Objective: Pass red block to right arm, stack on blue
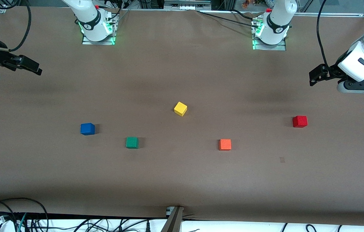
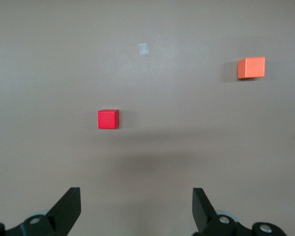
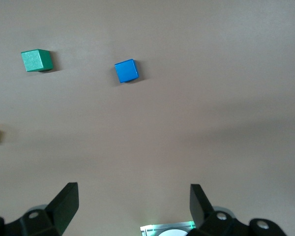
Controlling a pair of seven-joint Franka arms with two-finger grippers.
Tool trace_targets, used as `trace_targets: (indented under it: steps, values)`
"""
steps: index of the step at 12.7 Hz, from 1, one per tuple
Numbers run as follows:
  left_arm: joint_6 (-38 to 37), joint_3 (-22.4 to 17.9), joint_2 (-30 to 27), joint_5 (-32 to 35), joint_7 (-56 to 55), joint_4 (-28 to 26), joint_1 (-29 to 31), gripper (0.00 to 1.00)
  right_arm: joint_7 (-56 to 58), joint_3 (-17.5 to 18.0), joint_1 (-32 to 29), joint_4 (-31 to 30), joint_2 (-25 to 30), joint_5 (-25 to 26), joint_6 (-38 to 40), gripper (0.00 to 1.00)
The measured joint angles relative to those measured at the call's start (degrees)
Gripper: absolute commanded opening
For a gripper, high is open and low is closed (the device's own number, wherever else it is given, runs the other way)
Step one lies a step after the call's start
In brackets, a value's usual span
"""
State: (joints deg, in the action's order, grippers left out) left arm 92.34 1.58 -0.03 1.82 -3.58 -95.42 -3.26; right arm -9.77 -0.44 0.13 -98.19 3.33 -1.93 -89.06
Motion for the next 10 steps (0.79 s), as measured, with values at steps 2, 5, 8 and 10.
trace_targets:
  steps: [2, 5, 8, 10]
  values:
    - [0.00, 0.00, 0.01, 0.00, 0.00, 0.00, 0.00, 1.00, 0.00, 0.00, 0.00, 0.00, 0.00, 0.00, -0.01, 1.00]
    - [0.00, 0.00, 0.05, 0.00, 0.00, 0.01, 0.00, 1.00, 0.00, 0.00, 0.00, 0.00, 0.00, 0.00, -0.09, 1.00]
    - [0.00, 0.00, 0.40, 0.00, 0.00, 0.01, 0.02, 1.00, 0.00, 0.00, 0.00, 0.00, 0.00, 0.00, -0.55, 1.00]
    - [0.00, 0.00, 0.56, 0.00, 0.00, 0.03, 0.03, 1.00, 0.00, -0.01, 0.00, 0.00, 0.00, 0.00, -0.78, 1.00]
